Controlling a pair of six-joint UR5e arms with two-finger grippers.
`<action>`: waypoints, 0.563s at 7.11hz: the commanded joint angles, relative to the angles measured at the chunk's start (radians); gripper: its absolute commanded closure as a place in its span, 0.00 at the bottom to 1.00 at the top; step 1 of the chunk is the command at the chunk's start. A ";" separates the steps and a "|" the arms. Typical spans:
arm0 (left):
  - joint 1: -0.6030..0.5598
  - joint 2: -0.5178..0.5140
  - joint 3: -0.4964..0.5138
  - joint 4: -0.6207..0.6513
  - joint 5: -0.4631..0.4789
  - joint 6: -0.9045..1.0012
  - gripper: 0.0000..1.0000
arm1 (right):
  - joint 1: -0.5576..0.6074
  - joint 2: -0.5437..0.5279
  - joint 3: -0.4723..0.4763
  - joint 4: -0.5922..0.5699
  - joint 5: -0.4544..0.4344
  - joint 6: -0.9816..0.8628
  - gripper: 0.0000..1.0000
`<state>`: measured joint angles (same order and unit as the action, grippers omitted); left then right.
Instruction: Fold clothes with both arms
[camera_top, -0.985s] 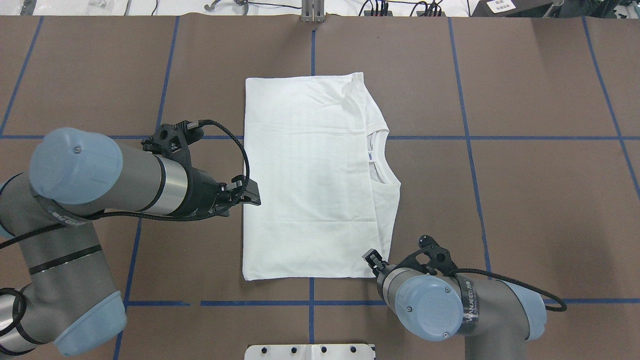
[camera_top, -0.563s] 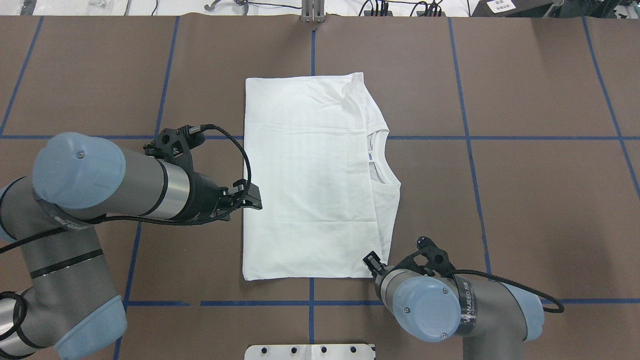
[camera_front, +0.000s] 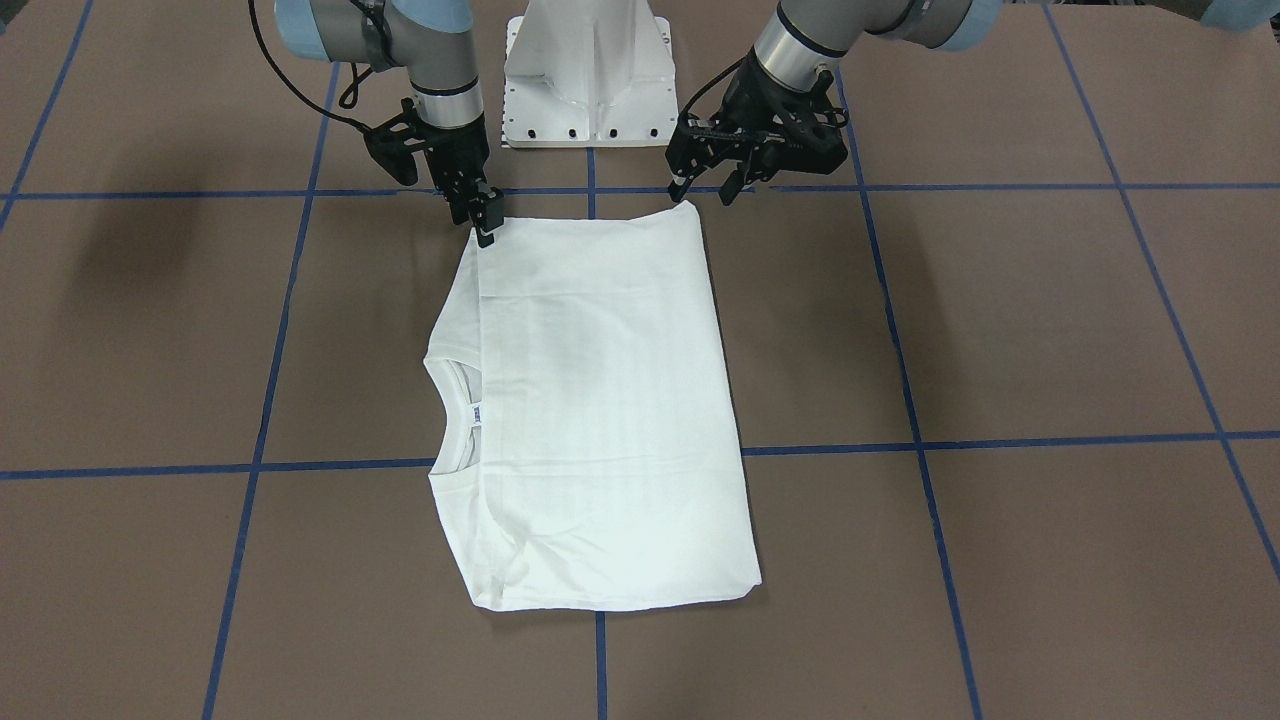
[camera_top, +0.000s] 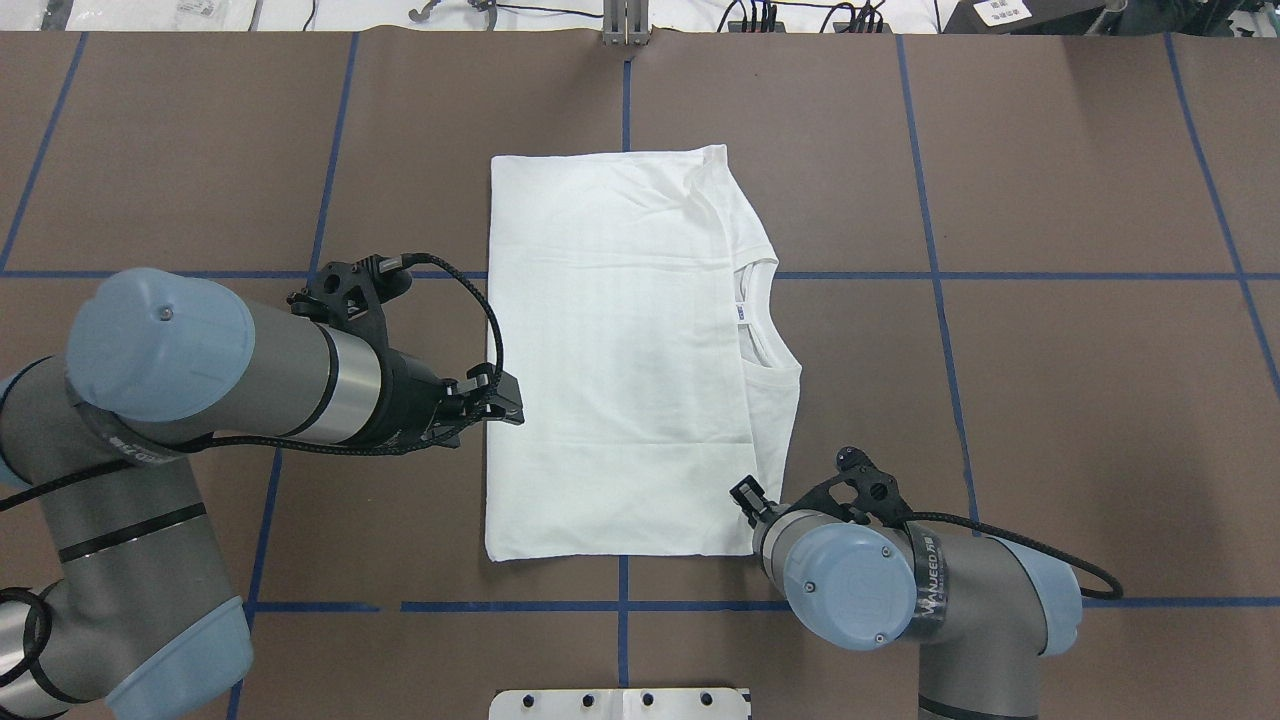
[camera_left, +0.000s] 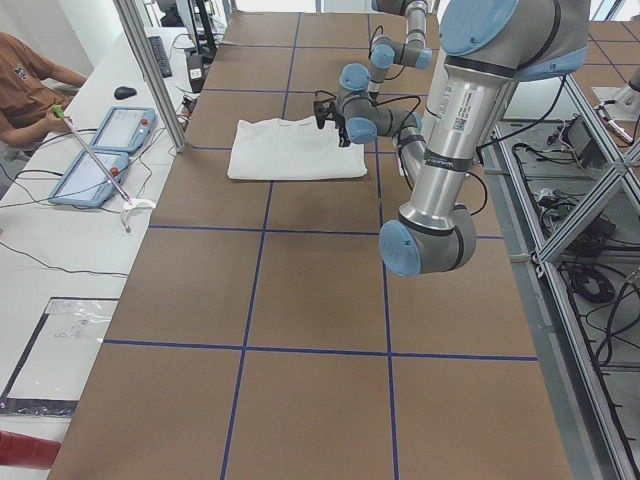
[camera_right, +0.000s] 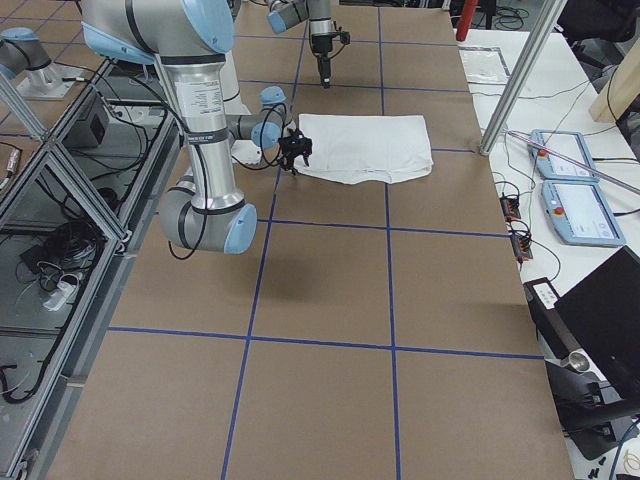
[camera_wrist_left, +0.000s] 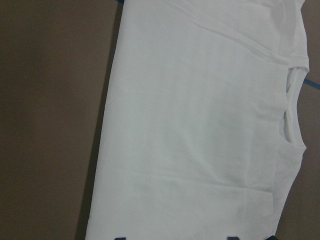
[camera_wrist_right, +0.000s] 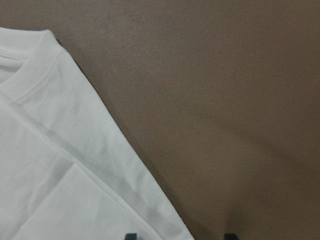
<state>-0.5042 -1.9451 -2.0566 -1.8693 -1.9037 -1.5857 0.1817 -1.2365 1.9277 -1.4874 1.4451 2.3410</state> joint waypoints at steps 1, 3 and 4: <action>0.001 0.000 -0.002 0.001 0.000 -0.004 0.26 | 0.002 0.022 -0.018 0.001 0.004 0.000 0.41; 0.001 0.000 -0.004 0.001 0.000 -0.005 0.26 | 0.015 0.022 0.000 -0.004 0.011 -0.003 1.00; 0.003 -0.002 -0.004 0.001 0.000 -0.007 0.26 | 0.015 0.020 0.013 -0.010 0.012 -0.003 1.00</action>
<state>-0.5027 -1.9455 -2.0597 -1.8684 -1.9037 -1.5906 0.1932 -1.2154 1.9252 -1.4912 1.4539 2.3388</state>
